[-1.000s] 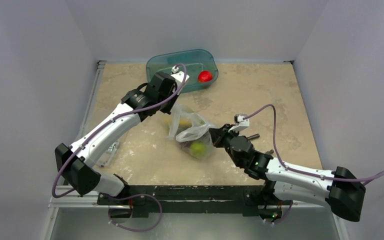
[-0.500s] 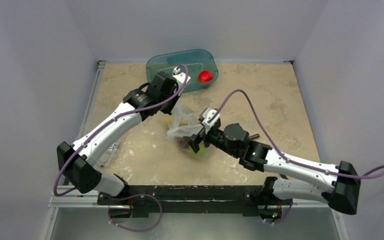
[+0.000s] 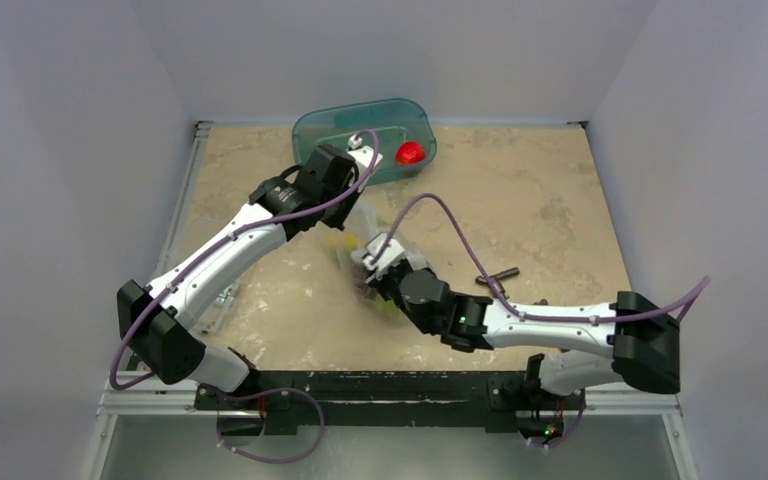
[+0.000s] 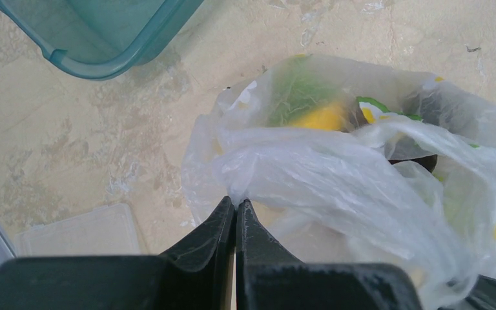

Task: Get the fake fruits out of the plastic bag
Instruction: Untie the plastic bag at the center of the board.

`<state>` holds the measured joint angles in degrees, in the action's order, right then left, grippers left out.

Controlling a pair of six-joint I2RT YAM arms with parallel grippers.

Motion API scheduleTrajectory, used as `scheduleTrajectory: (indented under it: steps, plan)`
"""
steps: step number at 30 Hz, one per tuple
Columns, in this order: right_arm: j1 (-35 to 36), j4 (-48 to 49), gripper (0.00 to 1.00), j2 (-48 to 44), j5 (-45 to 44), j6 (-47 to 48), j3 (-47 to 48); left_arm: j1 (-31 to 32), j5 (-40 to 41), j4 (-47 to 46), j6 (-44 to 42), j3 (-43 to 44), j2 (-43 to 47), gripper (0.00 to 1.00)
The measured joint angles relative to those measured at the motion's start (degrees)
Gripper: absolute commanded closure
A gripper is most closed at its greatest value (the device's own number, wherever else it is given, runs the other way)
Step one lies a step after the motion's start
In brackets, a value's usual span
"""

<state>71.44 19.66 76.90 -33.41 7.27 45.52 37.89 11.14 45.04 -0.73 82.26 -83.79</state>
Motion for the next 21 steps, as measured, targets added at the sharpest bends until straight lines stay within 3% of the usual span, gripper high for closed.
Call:
scheduleTrajectory:
  steps: [5,9,13,17,21]
  plan:
    - [-0.1,9.3,1.00,-11.8,-3.1,-9.4,-12.8,0.0,1.4,0.0,0.0,0.0,0.0,1.00]
    - [-0.2,11.3,1.00,-16.8,-1.6,-13.1,-16.7,0.0,0.1,0.0,-0.6,0.0,0.2,0.56]
    - [-0.2,10.8,1.00,-16.9,-1.2,-14.8,-16.7,0.2,-4.3,-0.8,-1.9,-0.6,2.4,0.37]
    - [-0.2,10.6,1.00,-17.2,-1.6,-16.2,-16.7,0.9,-7.6,-3.9,-3.7,-3.6,8.3,0.33]
    - [-0.2,10.6,1.00,-18.2,-1.6,-16.8,-16.7,1.6,-13.2,-10.7,-7.9,-10.3,16.5,0.39]
